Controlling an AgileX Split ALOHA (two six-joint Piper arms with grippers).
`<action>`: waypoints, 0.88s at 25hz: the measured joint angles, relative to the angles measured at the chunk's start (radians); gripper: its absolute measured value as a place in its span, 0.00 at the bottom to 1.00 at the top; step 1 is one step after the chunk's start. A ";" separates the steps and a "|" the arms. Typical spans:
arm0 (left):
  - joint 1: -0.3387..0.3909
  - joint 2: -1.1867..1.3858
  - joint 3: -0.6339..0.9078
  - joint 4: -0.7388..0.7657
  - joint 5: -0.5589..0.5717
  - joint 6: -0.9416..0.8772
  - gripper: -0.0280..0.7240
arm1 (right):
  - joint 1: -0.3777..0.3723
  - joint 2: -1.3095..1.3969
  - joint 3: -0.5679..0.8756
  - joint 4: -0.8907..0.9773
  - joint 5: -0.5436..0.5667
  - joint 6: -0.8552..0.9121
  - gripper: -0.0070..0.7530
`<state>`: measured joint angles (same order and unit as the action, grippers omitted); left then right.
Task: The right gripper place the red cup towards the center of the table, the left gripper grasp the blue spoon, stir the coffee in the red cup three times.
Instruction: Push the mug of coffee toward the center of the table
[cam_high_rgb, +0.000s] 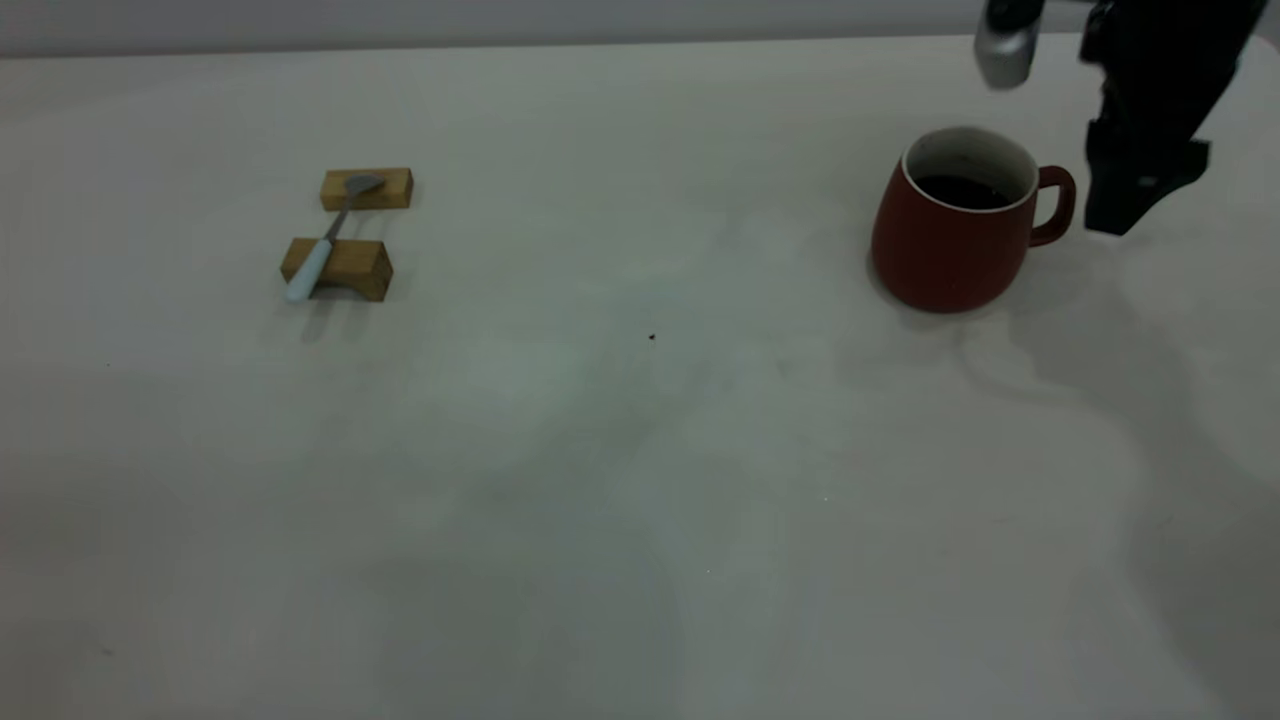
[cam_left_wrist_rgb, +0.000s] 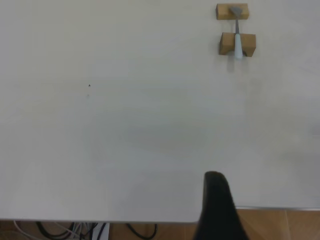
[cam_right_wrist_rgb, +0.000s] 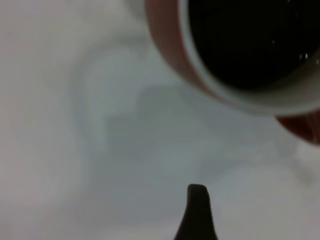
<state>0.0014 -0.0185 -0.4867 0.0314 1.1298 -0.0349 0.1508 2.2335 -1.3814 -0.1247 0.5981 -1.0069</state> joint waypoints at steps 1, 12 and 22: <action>0.000 0.000 0.000 0.000 0.000 0.000 0.80 | 0.000 0.023 -0.027 -0.006 0.001 -0.011 0.89; 0.000 0.000 0.000 0.000 0.000 0.000 0.80 | 0.000 0.161 -0.165 -0.025 -0.043 -0.139 0.88; 0.000 0.000 0.000 0.000 0.000 0.000 0.80 | 0.054 0.161 -0.165 0.063 -0.032 -0.211 0.84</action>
<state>0.0014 -0.0185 -0.4867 0.0314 1.1298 -0.0349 0.2052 2.3950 -1.5463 -0.0616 0.5664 -1.2181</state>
